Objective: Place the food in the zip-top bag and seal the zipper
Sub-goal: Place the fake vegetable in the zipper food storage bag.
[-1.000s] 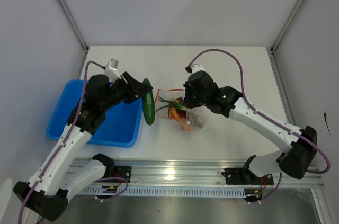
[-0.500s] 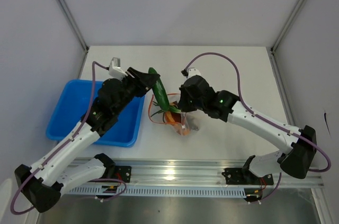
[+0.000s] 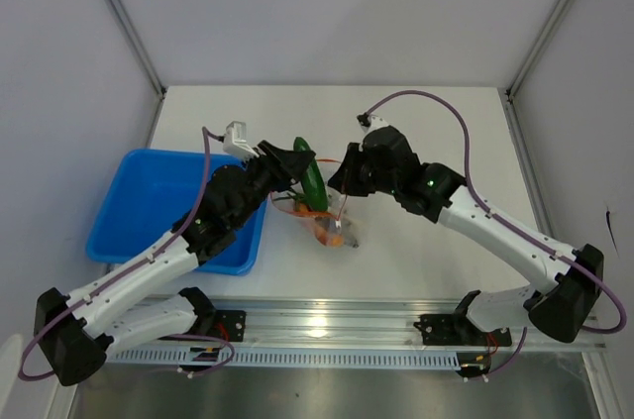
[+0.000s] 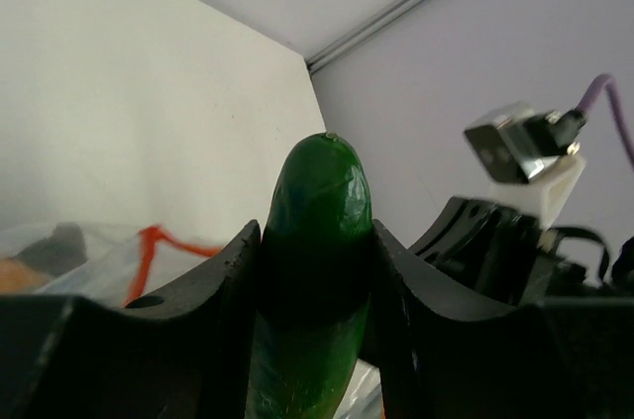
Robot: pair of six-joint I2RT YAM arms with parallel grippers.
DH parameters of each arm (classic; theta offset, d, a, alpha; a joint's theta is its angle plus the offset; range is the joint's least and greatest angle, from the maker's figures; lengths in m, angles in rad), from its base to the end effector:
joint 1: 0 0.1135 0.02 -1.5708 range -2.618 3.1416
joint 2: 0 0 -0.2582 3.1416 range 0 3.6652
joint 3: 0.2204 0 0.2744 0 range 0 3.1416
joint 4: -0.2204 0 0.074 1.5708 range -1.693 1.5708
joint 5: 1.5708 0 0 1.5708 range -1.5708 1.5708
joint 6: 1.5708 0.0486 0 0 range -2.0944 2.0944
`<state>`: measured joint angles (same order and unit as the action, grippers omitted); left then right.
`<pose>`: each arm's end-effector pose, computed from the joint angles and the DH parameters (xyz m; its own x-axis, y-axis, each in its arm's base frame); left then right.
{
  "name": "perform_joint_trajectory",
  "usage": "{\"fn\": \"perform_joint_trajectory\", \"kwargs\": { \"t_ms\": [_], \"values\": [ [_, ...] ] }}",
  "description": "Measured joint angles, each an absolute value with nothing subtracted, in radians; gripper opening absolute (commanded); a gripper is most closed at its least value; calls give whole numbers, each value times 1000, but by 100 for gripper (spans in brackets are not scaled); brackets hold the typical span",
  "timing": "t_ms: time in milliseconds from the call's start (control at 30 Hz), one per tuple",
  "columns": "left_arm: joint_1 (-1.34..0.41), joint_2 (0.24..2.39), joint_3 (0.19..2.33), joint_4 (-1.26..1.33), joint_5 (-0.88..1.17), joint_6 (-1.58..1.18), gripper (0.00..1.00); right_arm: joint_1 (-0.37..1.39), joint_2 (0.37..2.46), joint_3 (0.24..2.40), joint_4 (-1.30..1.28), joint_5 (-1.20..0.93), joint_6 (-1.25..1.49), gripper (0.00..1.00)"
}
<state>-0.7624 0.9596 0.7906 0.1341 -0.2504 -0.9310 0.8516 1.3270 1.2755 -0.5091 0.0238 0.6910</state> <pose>0.2013 -0.1756 0.3348 -0.4082 -0.6849 -0.6036 0.2723 0.5397 -0.7966 0.2196 0.2490 0.3450 -0.7408 0.1212 -0.6607 -0.3461 0.7741 0.5300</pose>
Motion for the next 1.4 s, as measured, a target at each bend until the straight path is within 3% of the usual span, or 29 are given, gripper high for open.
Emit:
{"fn": "perform_joint_trajectory", "kwargs": {
  "t_ms": [133, 233, 300, 367, 433, 467, 533, 700, 1000, 1200, 1400],
  "values": [
    [-770, 938, 715, 185, -234, -896, 2, 819, 1314, 1275, -490, -9, 715, 0],
    [-771, 923, 664, 205, -220, -881, 13, 805, 1296, 1272, -485, -17, 726, 0],
    [-771, 921, 637, 215, -203, -877, 30, 794, 1278, 1262, -476, -21, 731, 0],
    [-772, 922, 620, 228, -179, -869, 39, 788, 1264, 1253, -472, -28, 734, 0],
    [-772, 928, 612, 239, -155, -856, 57, 785, 1258, 1245, -472, -36, 739, 0],
    [-773, 933, 612, 246, -142, -849, 79, 783, 1258, 1243, -471, -40, 741, 0],
    [-775, 939, 612, 253, -117, -817, 99, 783, 1258, 1239, -470, -48, 745, 0],
    [-783, 908, 637, 207, -97, -746, 100, 782, 1258, 1239, -467, -72, 743, 0],
    [-783, 728, 889, -80, -204, -571, 100, 744, 1246, 1213, -467, -126, 695, 0],
    [-783, 648, 901, -216, -309, -514, 98, 710, 1219, 1187, -473, -164, 669, 0],
    [-783, 682, 818, -298, -250, -525, 90, 694, 1208, 1185, -473, -193, 661, 0]
  ]
}}
